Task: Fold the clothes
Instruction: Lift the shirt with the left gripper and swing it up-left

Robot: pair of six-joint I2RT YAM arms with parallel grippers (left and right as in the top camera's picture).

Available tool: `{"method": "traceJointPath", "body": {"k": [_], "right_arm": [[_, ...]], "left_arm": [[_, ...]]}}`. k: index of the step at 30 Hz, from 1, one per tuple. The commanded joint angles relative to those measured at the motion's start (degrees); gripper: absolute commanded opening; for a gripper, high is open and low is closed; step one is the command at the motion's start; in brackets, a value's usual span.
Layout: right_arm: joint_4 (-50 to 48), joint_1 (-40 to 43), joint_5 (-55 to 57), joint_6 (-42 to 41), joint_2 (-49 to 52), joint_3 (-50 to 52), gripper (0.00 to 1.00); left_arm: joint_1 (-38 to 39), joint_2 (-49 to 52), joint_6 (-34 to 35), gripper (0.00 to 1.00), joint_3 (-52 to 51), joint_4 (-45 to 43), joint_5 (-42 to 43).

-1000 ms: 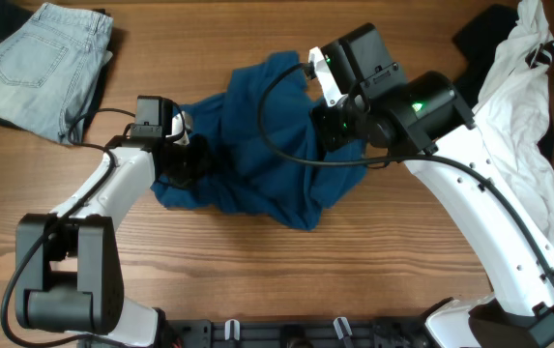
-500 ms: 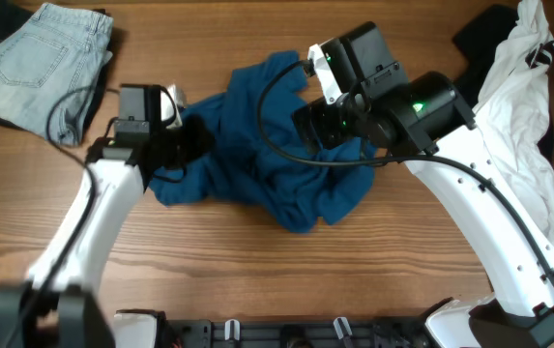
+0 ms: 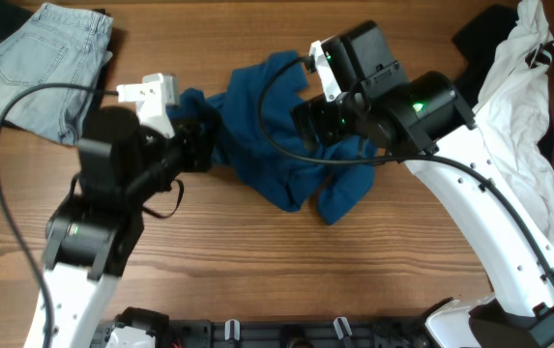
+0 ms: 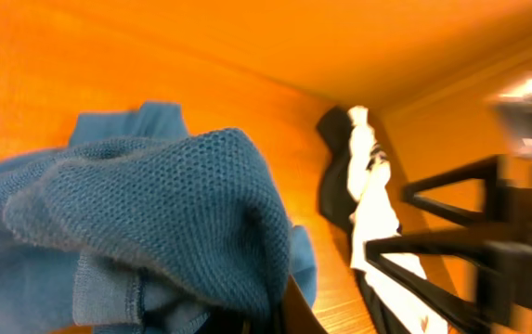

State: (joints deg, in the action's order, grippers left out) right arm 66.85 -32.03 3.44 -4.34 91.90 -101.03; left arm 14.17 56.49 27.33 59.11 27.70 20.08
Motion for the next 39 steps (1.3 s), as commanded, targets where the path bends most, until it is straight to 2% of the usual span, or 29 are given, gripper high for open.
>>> {"method": "traceJointPath", "body": {"k": [1,13,16,36,39], "right_arm": [[-0.5,0.2,-0.5,-1.8,-1.4,-0.6,1.00],[-1.9,0.2,-0.3,-2.3,-1.4,-0.6,1.00],[-3.3,0.2,3.0,-4.8,-1.4,-0.6,1.00],[-6.1,0.2,6.3,-4.6,-1.4,-0.6,1.00],[-5.6,0.2,6.3,-4.7,-1.4,-0.6,1.00]], "left_arm": [[2.1,-5.9,0.0,0.04,1.2,-1.7,-3.2],[4.7,-17.6,-3.1,0.04,1.2,-3.1,-18.1],[4.7,-18.9,-3.5,0.04,1.2,-3.3,-21.1],[4.7,-19.8,-9.5,0.04,5.5,-16.8,-22.8],[4.7,-19.8,-10.9,0.04,5.5,-17.3,-28.4]]}}
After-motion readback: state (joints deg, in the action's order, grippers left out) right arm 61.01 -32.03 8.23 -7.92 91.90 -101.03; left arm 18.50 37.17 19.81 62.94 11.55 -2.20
